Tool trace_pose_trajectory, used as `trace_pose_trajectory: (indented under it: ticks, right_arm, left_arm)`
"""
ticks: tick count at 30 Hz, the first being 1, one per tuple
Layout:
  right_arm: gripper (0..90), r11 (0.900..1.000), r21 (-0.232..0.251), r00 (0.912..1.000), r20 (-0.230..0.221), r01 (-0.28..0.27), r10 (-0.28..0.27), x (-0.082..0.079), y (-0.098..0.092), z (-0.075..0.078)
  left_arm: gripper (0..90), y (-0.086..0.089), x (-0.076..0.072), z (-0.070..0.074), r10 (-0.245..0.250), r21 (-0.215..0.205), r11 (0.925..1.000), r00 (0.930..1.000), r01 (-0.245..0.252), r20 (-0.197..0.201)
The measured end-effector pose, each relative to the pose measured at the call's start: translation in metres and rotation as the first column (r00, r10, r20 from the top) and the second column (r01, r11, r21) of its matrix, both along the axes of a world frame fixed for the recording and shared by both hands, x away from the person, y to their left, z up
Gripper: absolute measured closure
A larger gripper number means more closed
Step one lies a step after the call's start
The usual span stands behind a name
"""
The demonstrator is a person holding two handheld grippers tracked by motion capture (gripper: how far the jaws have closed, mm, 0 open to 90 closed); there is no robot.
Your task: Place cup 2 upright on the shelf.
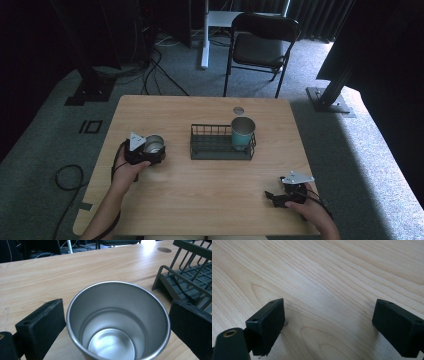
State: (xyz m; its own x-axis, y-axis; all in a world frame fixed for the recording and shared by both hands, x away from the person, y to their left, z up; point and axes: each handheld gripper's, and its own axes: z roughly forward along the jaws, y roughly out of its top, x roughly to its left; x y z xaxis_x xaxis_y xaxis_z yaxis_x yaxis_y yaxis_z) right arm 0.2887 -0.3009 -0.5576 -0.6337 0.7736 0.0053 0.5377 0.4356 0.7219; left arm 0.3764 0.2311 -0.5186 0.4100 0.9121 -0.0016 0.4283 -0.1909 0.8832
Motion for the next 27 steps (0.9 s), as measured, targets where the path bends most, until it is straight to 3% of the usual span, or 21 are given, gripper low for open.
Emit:
trace_pose_trajectory:
  ticks: [5, 9, 15, 27]
  right_arm:
    - [10.6, 1.0, 0.0, 1.0, 0.0, 0.0, 0.0, 0.0, 0.0, 0.0]
    - [10.6, 1.0, 0.0, 1.0, 0.0, 0.0, 0.0, 0.0, 0.0, 0.0]
    - [10.6, 1.0, 0.0, 1.0, 0.0, 0.0, 0.0, 0.0, 0.0, 0.0]
    - [10.6, 1.0, 0.0, 1.0, 0.0, 0.0, 0.0, 0.0, 0.0, 0.0]
  left_arm:
    - [2.2, -0.0011, 0.003, -0.0022, 0.019, -0.008, 0.9998, 0.9996, -0.019, 0.02]
    - [3.1, -0.0017, 0.0044, -0.0028, 0.018, -0.006, 0.9998, 0.9997, -0.018, 0.019]
    - [12.1, -0.004, 0.0048, -0.0042, 0.022, -0.005, 0.9998, 0.9995, -0.021, 0.023]
    - [14.0, -0.0034, 0.0058, -0.0024, 0.03, -0.001, 0.9995, 0.9994, -0.03, 0.015]
